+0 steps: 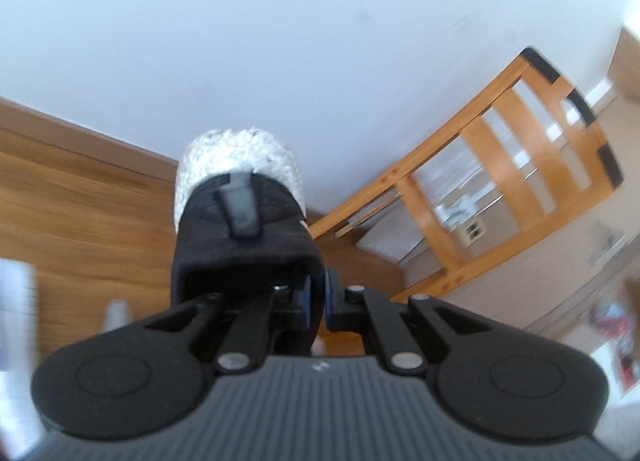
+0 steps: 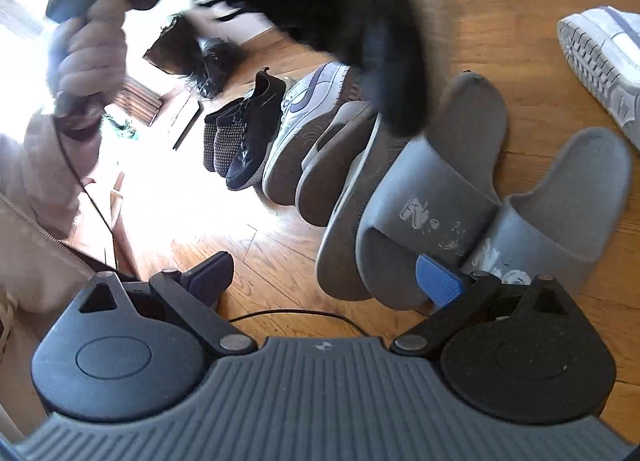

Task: Organize scattered shoes

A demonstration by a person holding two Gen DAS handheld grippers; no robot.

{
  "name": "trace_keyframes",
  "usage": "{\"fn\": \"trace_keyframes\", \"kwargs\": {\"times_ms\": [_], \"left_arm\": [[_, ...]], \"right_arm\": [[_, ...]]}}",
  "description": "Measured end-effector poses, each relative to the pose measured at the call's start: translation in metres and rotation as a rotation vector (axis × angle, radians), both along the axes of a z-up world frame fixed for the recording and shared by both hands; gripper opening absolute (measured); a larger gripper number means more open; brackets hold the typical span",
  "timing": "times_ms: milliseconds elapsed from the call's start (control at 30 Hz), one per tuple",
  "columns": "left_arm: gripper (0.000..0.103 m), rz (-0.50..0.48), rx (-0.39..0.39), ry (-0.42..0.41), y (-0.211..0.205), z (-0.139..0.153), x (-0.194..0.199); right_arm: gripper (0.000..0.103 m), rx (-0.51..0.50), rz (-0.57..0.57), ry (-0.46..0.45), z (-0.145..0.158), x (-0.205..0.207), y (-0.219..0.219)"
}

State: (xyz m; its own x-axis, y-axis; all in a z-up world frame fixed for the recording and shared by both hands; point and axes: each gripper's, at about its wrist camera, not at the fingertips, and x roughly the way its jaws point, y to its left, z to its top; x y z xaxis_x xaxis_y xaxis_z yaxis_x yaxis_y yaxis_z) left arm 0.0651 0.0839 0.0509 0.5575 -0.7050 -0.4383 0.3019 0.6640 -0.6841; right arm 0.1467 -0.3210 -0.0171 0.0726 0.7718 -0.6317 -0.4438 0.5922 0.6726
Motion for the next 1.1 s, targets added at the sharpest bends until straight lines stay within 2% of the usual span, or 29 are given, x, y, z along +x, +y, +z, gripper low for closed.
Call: {"fn": "trace_keyframes", "kwargs": {"times_ms": [67, 167, 300, 433, 500, 567, 600, 767, 833, 900, 1033, 1100], "left_arm": [[0.004, 0.027, 0.042, 0.019, 0.023, 0.008, -0.007], [0.004, 0.13, 0.14, 0.031, 0.075, 0.022, -0.036], [0.004, 0.261, 0.212, 0.045, 0.113, 0.012, -0.066], [0.004, 0.358, 0.215, 0.095, 0.132, -0.009, -0.069], [0.004, 0.4, 0.217, 0.126, 0.14, -0.029, -0.07], [0.004, 0.418, 0.206, 0.142, 0.141, -0.042, -0.069], [0.004, 0.425, 0.193, 0.149, 0.141, -0.048, -0.069], [0.004, 0.43, 0.164, 0.194, 0.15, -0.072, -0.068], [0.004, 0.428, 0.169, 0.204, 0.158, -0.078, -0.067], [0.004, 0.428, 0.174, 0.215, 0.164, -0.081, -0.065], [0.004, 0.418, 0.188, 0.225, 0.167, -0.087, -0.058], [0.004, 0.408, 0.181, 0.224, 0.174, -0.089, -0.057]], "right_arm": [[0.1, 0.024, 0.012, 0.003, 0.005, -0.001, 0.009], [0.1, 0.011, 0.045, -0.018, 0.009, -0.005, 0.023], [0.1, -0.012, 0.075, -0.056, 0.016, -0.004, 0.045], [0.1, -0.065, 0.073, -0.168, 0.03, 0.013, 0.091], [0.1, -0.084, 0.058, -0.207, 0.03, 0.022, 0.119], [0.1, -0.116, 0.032, -0.295, 0.025, 0.031, 0.151], [0.101, -0.132, 0.006, -0.331, 0.02, 0.037, 0.167], [0.101, -0.221, -0.22, -0.388, -0.027, 0.076, 0.248], [0.101, -0.251, -0.277, -0.346, -0.046, 0.096, 0.271], [0.101, -0.259, -0.286, -0.297, -0.056, 0.109, 0.281], [0.101, -0.338, -0.358, -0.093, -0.084, 0.144, 0.3], [0.103, -0.322, -0.354, -0.059, -0.089, 0.144, 0.304]]}}
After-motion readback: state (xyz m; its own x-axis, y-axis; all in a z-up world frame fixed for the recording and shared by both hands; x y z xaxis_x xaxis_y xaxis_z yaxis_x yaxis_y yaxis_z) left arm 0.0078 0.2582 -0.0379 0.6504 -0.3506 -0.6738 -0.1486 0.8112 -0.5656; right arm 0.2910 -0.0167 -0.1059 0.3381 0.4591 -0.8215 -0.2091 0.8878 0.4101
